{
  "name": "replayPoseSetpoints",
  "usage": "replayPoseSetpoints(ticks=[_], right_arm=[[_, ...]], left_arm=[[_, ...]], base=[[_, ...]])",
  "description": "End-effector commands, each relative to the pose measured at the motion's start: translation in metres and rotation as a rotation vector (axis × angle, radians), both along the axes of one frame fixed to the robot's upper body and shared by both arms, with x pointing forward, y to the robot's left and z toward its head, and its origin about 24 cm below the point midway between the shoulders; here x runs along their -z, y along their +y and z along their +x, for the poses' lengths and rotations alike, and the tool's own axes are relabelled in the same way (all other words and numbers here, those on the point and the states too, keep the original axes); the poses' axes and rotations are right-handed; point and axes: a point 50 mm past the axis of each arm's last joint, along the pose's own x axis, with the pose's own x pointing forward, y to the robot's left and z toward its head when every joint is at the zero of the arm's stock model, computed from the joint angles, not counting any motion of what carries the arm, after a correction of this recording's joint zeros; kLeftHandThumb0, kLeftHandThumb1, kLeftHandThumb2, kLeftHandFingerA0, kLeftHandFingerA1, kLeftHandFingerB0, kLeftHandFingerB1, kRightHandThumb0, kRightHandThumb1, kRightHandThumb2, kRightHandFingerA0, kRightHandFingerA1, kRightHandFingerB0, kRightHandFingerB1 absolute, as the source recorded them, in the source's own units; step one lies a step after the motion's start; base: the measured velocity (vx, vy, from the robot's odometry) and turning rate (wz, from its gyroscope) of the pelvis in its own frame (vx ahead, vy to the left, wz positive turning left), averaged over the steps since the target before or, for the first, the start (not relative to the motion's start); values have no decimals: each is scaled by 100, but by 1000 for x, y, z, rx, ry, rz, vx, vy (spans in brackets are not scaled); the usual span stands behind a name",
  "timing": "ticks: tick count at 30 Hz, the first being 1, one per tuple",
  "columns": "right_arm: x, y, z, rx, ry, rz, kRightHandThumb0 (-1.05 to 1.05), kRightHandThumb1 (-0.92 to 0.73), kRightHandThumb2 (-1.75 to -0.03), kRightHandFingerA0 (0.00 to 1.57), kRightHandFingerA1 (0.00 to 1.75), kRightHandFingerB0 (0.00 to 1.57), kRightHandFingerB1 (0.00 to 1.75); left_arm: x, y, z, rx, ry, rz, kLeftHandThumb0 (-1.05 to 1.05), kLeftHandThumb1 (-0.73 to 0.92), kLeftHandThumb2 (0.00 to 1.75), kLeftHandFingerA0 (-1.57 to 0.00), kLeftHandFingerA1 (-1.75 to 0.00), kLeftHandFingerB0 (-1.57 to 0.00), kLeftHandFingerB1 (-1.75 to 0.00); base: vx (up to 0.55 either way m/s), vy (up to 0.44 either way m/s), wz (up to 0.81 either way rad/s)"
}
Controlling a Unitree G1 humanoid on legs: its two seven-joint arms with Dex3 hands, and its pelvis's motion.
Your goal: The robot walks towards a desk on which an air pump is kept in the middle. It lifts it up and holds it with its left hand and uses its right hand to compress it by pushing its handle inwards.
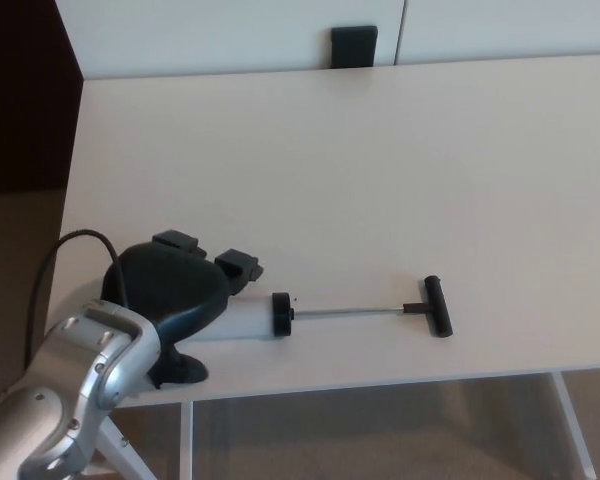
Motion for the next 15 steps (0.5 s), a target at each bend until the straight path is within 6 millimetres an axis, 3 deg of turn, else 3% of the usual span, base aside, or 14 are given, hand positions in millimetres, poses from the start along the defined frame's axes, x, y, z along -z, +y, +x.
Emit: replayPoseSetpoints(ticks=[1,4,5,6,7,9,10,14,15], right_arm=[[-5,-5,5,4,-11,-15,-30,-65,-60,65,45,37,34],[-5,-5,6,4,-11,-17,-31,-63,-59,65,45,38,34],[-5,-5,6,3,-12,-19,-39,-53,-73,59,54,33,43],[-5,-5,6,3,-12,-19,-39,-53,-73,59,54,33,43],[-6,-5,7,1,-12,-22,-39,-53,-73,58,53,33,43],[-6,-5,7,0,-12,-24,-39,-53,-73,58,53,33,43],[-6,-5,7,-2,-13,-27,-39,-54,-74,60,54,34,43],[-6,-5,7,-3,-14,-30,-39,-54,-74,60,54,34,43],[-7,-5,7,0,-17,-26,-40,-51,-73,59,54,32,43]], left_arm=[[8,-8,-3,9,55,23,-70,45,76,-25,-42,-11,-35],[10,-10,-3,8,63,25,-69,45,77,-33,-44,-14,-36],[10,-11,-3,3,70,23,-64,54,57,-47,-37,-23,-29],[10,-11,-3,3,70,23,-64,54,57,-47,-37,-23,-29],[12,-11,-4,-6,95,10,-46,62,59,-64,-45,-26,-29],[13,-12,-5,-13,114,0,-46,62,59,-64,-45,-26,-29],[16,-12,-6,-20,133,-14,-26,73,63,-69,-110,-36,-33],[18,-12,-7,-26,149,-25,-26,73,63,-69,-110,-36,-33],[19,-13,-7,-14,152,1,-16,63,59,-68,-112,-46,-35]], base=[[0,0,0],[0,0,0],[0,0,0],[0,0,0],[0,0,0],[0,0,0],[0,0,0],[0,0,0],[0,0,0]])
